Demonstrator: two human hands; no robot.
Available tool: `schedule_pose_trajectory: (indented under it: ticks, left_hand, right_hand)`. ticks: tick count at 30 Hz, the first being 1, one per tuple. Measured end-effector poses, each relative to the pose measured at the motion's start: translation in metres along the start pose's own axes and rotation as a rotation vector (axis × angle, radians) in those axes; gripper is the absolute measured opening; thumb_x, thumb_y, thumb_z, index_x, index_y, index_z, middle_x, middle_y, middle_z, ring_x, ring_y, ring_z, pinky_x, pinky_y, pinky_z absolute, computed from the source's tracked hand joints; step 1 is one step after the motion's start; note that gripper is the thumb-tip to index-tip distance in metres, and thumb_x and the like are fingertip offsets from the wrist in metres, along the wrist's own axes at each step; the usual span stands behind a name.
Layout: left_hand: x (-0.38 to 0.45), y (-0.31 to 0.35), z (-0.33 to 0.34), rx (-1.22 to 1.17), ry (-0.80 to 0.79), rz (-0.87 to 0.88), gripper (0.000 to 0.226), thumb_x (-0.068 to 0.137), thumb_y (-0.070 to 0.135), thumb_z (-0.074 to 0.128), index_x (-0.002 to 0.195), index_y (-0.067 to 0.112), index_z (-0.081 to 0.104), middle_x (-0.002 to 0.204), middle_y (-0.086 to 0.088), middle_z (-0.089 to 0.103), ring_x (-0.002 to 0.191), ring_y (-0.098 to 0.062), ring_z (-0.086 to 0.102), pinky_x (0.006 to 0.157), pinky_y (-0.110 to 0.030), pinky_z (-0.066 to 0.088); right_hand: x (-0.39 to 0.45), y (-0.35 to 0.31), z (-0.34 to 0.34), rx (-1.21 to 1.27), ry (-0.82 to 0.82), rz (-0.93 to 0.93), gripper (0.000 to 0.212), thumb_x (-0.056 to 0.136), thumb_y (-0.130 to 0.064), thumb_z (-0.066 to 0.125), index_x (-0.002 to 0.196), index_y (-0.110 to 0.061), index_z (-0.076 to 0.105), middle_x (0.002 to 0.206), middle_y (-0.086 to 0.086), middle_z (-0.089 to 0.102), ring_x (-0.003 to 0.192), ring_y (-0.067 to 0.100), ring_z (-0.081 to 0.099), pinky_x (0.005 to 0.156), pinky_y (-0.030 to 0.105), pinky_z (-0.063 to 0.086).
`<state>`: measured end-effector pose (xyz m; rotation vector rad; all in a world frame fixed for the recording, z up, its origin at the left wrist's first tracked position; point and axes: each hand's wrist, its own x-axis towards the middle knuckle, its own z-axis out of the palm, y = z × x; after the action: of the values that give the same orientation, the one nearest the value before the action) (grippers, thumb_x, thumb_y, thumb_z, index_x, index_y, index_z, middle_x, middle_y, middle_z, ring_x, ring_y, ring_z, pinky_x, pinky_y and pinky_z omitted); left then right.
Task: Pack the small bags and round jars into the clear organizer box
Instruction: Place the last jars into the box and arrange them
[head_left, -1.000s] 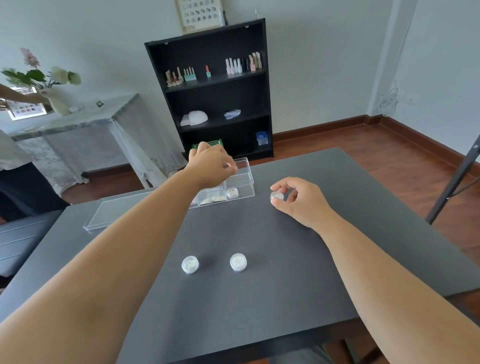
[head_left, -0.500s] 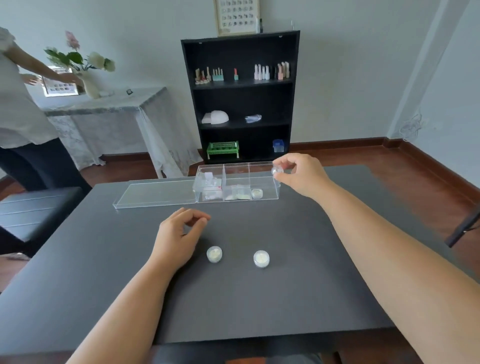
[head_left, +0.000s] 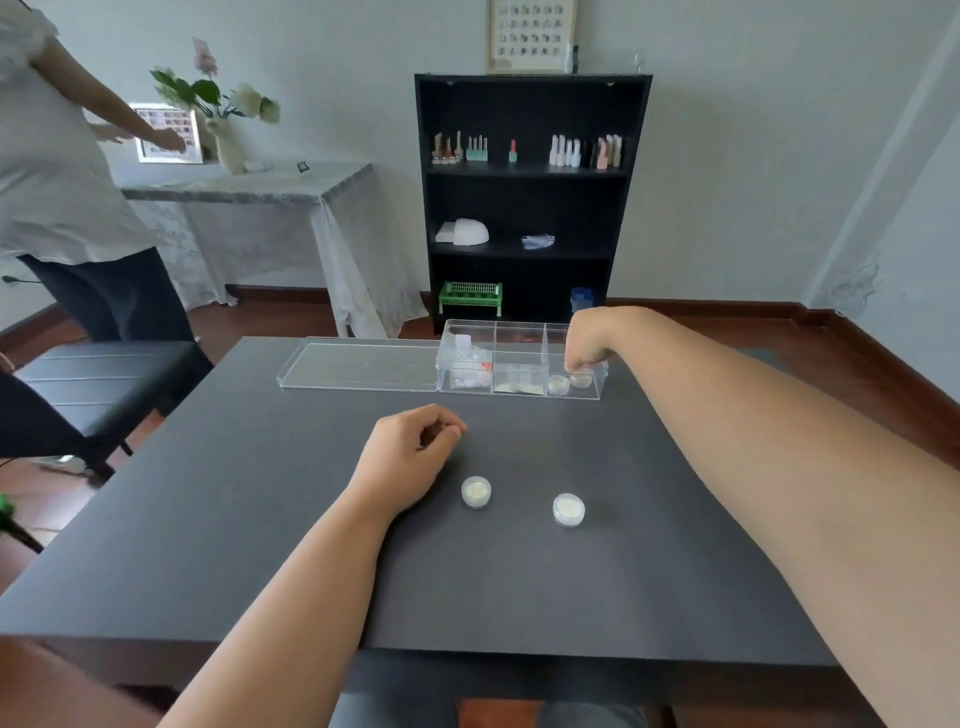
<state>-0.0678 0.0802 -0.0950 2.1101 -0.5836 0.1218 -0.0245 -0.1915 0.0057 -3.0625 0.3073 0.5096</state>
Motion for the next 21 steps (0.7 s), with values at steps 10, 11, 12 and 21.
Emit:
schedule_pose_trajectory:
  ticks: [10, 11, 12, 21]
  left_hand:
    - [-0.001, 0.001, 0.000, 0.003, -0.007, -0.017, 0.017, 0.086, 0.022, 0.059, 0.078, 0.033, 0.068, 0.062, 0.002, 0.062, 0.061, -0.011, 0.056, 0.060, -0.020, 0.045]
    - [-0.001, 0.001, 0.000, 0.003, -0.006, -0.017, 0.017, 0.086, 0.022, 0.059, 0.077, 0.033, 0.068, 0.062, 0.003, 0.062, 0.060, -0.011, 0.056, 0.060, -0.020, 0.045]
    - [-0.001, 0.001, 0.000, 0.004, -0.006, -0.017, 0.017, 0.086, 0.022, 0.059, 0.077, 0.034, 0.068, 0.062, 0.003, 0.062, 0.060, -0.010, 0.056, 0.060, -0.021, 0.045]
    - [-0.013, 0.008, -0.004, -0.024, -0.141, 0.032, 0.009, 0.086, 0.030, 0.064, 0.084, 0.036, 0.069, 0.075, 0.016, 0.065, 0.061, -0.002, 0.054, 0.062, -0.015, 0.043]
  right_hand:
    - [-0.015, 0.001, -0.004, 0.216, -0.033, 0.060, 0.032, 0.096, -0.030, 0.046, 0.100, -0.013, 0.074, 0.089, 0.000, 0.073, 0.071, 0.012, 0.056, 0.063, 0.025, 0.041]
    - [-0.017, 0.002, -0.004, 0.235, -0.023, 0.056, 0.034, 0.097, -0.030, 0.043, 0.103, -0.014, 0.072, 0.095, 0.003, 0.075, 0.079, 0.015, 0.057, 0.069, 0.027, 0.043]
    - [-0.019, 0.004, -0.005, 0.246, 0.003, 0.049, 0.034, 0.097, -0.030, 0.041, 0.105, -0.013, 0.070, 0.098, 0.005, 0.075, 0.084, 0.016, 0.058, 0.075, 0.030, 0.044]
    - [-0.103, 0.005, 0.025, 0.517, 0.279, -0.275, 0.008, 0.080, -0.048, 0.062, 0.084, -0.045, 0.068, 0.087, -0.016, 0.067, 0.075, 0.000, 0.060, 0.061, 0.020, 0.042]
